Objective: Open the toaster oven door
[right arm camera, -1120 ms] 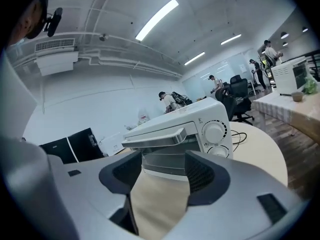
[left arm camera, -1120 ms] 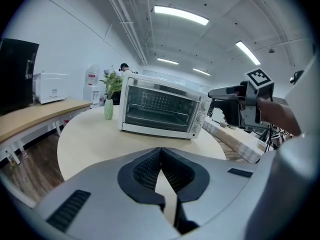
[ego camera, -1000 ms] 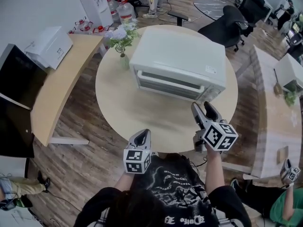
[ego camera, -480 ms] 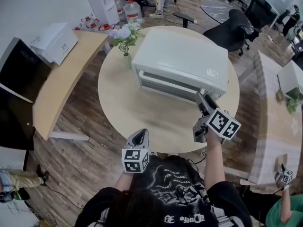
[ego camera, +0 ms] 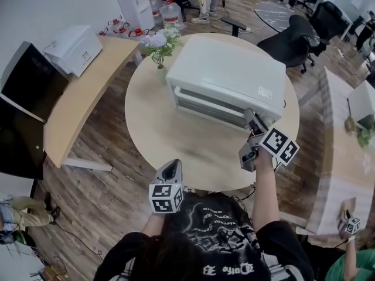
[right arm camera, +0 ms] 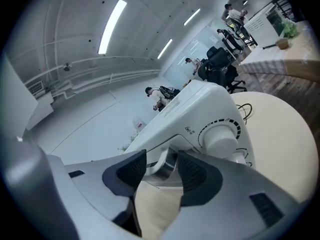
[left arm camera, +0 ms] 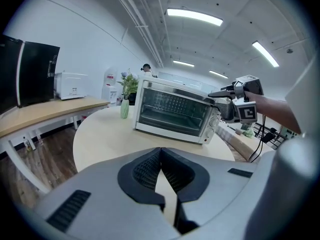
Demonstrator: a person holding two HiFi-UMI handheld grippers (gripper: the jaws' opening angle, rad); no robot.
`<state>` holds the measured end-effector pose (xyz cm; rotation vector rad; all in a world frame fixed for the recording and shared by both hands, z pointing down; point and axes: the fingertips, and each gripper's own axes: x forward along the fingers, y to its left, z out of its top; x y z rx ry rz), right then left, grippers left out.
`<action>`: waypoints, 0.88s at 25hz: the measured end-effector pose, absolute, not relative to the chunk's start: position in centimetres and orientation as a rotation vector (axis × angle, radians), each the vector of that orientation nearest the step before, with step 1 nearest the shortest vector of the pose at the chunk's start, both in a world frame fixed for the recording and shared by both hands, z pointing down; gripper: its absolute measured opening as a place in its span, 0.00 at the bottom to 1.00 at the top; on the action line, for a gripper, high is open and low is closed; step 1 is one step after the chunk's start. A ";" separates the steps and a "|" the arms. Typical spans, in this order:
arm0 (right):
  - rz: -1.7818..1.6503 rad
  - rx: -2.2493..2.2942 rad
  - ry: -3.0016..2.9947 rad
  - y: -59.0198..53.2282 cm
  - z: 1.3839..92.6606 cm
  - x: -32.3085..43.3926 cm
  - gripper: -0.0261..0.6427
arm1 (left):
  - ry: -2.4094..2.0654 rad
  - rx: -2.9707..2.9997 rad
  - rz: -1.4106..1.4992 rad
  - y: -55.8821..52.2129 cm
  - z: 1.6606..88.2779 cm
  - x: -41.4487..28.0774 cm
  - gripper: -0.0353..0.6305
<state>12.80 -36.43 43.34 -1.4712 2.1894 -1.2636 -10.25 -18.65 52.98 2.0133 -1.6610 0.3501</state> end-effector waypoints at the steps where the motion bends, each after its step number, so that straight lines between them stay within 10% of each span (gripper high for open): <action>1: -1.277 -1.468 2.181 -36.5 43.5 12.9 0.34 | -1.669 2.005 0.348 -18.6 53.0 -10.3 0.08; 22: -1.314 -1.462 2.196 -36.3 43.8 12.7 0.29 | -1.683 1.966 0.349 -17.8 53.7 -9.7 0.08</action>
